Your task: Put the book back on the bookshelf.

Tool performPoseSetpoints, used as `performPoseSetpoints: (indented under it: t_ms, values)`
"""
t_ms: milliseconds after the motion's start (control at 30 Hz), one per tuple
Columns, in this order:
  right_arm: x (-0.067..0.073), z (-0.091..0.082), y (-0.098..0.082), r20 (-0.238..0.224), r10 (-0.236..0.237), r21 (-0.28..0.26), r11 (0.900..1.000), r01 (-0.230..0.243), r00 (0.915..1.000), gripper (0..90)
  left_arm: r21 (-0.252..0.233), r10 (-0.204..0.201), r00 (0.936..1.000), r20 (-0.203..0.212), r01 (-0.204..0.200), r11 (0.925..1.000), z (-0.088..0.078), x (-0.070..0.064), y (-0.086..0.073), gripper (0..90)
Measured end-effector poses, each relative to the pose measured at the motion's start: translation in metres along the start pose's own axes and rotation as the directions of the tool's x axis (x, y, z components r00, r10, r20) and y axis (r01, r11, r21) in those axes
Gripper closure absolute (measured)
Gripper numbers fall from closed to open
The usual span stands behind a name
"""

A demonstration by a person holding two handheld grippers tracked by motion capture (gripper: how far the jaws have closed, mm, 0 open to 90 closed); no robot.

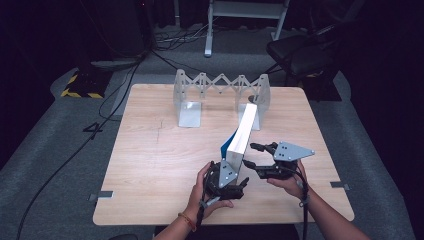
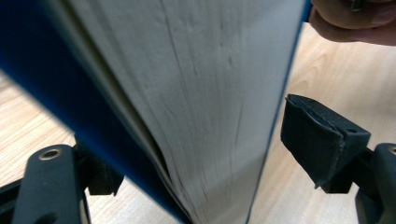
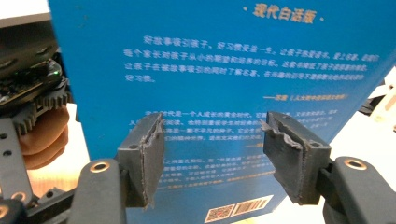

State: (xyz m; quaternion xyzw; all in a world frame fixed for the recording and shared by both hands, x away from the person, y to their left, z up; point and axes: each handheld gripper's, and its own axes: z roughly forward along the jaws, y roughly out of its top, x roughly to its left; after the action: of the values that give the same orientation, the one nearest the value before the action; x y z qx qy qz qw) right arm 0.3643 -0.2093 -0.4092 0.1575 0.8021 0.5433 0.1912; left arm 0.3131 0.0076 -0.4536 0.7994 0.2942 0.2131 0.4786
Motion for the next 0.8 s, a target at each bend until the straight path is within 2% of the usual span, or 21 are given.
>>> performPoseSetpoints:
  t_ms: [33, 133, 300, 567, 733, 800]
  values:
    - [-0.001, 0.0, 0.0, 0.003, 0.004, 0.002, 1.0, -0.004, 1.0, 38.8, -0.003, -0.001, 0.9998, -0.019, 0.001, 1.0, 0.001, -0.001, 0.0, 22.9]
    - [-0.003, 0.001, -0.001, 0.007, 0.009, 0.004, 1.0, -0.009, 0.9999, 38.7, -0.01, -0.01, 0.9993, -0.036, 0.009, 0.9999, 0.002, -0.001, 0.0, 25.5]
    - [-0.003, 0.002, 0.0, 0.013, 0.007, 0.005, 1.0, -0.007, 0.9999, 38.7, -0.016, -0.03, 0.9977, -0.061, 0.029, 0.9994, 0.002, 0.002, -0.001, 35.3]
    - [-0.005, 0.004, -0.003, 0.018, 0.01, 0.018, 1.0, -0.01, 0.9998, 38.3, -0.015, -0.036, 0.9984, -0.045, 0.035, 0.9993, 0.001, 0.006, -0.001, 38.1]
    - [-0.008, 0.003, -0.006, 0.025, 0.019, 0.033, 0.999, -0.019, 0.9995, 37.7, -0.016, -0.055, 0.9984, -0.009, 0.055, 0.9984, 0.001, 0.01, -0.002, 39.4]
    - [-0.009, 0.002, -0.007, 0.023, 0.02, 0.036, 0.999, -0.021, 0.9995, 37.4, -0.01, -0.047, 0.9988, -0.014, 0.047, 0.9989, 0.001, 0.01, -0.002, 40.8]
